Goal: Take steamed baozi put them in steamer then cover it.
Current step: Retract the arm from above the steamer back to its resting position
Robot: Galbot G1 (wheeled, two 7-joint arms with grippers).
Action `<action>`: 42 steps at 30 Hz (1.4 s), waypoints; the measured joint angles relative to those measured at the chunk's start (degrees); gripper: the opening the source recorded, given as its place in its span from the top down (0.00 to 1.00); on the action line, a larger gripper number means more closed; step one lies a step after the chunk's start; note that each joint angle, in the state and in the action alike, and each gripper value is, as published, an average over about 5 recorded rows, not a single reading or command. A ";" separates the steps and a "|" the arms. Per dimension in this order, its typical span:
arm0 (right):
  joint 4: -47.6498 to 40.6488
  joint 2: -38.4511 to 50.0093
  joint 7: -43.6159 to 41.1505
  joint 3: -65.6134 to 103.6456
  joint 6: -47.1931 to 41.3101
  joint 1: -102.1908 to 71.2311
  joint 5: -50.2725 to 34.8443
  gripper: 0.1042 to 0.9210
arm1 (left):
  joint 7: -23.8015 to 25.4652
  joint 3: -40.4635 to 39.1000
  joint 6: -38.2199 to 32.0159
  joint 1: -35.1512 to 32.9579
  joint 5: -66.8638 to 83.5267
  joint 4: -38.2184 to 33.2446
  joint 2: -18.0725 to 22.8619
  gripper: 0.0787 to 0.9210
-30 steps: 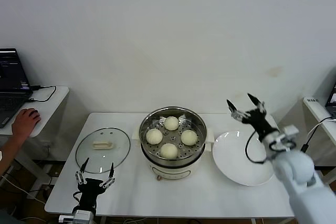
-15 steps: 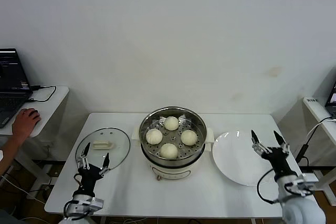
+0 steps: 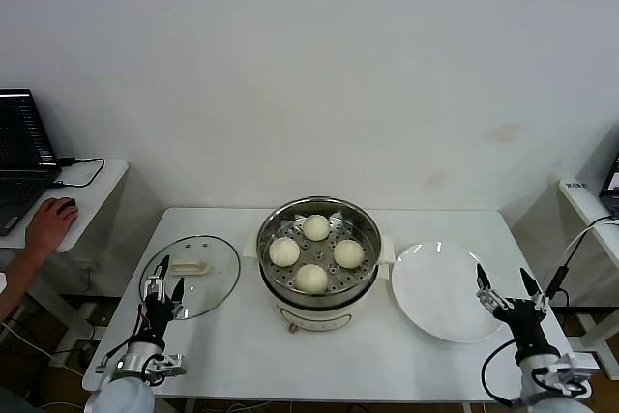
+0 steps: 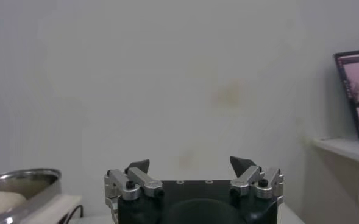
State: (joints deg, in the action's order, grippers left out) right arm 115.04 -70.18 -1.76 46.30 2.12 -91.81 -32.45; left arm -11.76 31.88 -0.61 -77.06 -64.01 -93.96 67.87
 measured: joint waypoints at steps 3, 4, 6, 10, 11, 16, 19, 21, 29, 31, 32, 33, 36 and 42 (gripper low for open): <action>0.37 -0.70 0.02 0.31 0.11 -0.69 0.50 0.12 | -0.54 -0.69 0.36 1.72 -1.30 2.28 -0.78 0.12; 0.51 -0.90 0.03 0.43 0.15 -0.91 0.64 0.12 | -0.78 -0.95 0.44 2.32 -1.67 3.07 -1.00 0.12; 0.81 -1.29 0.05 0.72 0.23 -1.32 0.91 0.12 | -1.18 -1.52 0.52 3.57 -2.29 4.74 -1.40 0.12; 1.25 -1.98 0.09 1.21 0.28 -1.93 1.41 0.12 | -1.06 -2.60 0.51 5.98 -2.86 7.57 -2.32 0.12; 1.30 -2.12 0.09 1.29 0.28 -2.04 1.54 0.12 | -0.80 -2.86 0.49 6.50 -2.91 8.12 -2.55 0.12; 1.35 -2.79 0.10 1.64 0.34 -2.21 2.10 0.12 | 1.37 -4.19 0.48 8.71 -3.37 10.50 -3.25 0.12; 1.29 -3.06 0.11 1.82 0.32 -2.15 2.31 0.12 | 2.96 -4.93 0.57 9.75 -3.57 11.44 -3.61 0.12; 1.20 -3.12 0.12 1.91 0.27 -2.08 2.37 0.12 | 3.80 -5.35 0.70 10.37 -3.64 12.11 -3.72 0.12; 0.46 -3.49 0.15 2.15 0.37 -1.79 2.48 0.12 | 5.79 -6.02 1.78 13.11 -3.73 14.96 -3.02 0.12; 0.24 -3.62 0.15 2.14 0.40 -1.71 2.51 0.12 | 5.99 -6.14 2.10 13.81 -3.73 15.54 -2.71 0.12; 0.14 -3.67 0.15 2.13 0.41 -1.66 2.52 0.12 | 6.08 -6.22 2.24 14.14 -3.73 15.78 -2.56 0.12; 0.04 -3.73 0.16 2.12 0.41 -1.60 2.54 0.12 | 6.19 -6.30 2.40 14.47 -3.74 16.01 -2.42 0.12; -0.25 -3.82 0.16 2.06 0.41 -1.42 2.58 0.12 | 6.52 -6.58 2.77 15.43 -3.83 16.69 -1.99 0.12; -0.77 -3.95 0.16 1.96 0.41 -1.11 2.66 0.12 | 6.75 -6.94 3.55 17.24 -3.91 18.30 -1.26 0.12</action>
State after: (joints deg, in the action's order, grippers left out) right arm 114.27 -74.12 -1.60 48.26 2.53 -92.92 -29.79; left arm -5.01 24.94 2.94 -59.82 -67.92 -75.67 66.61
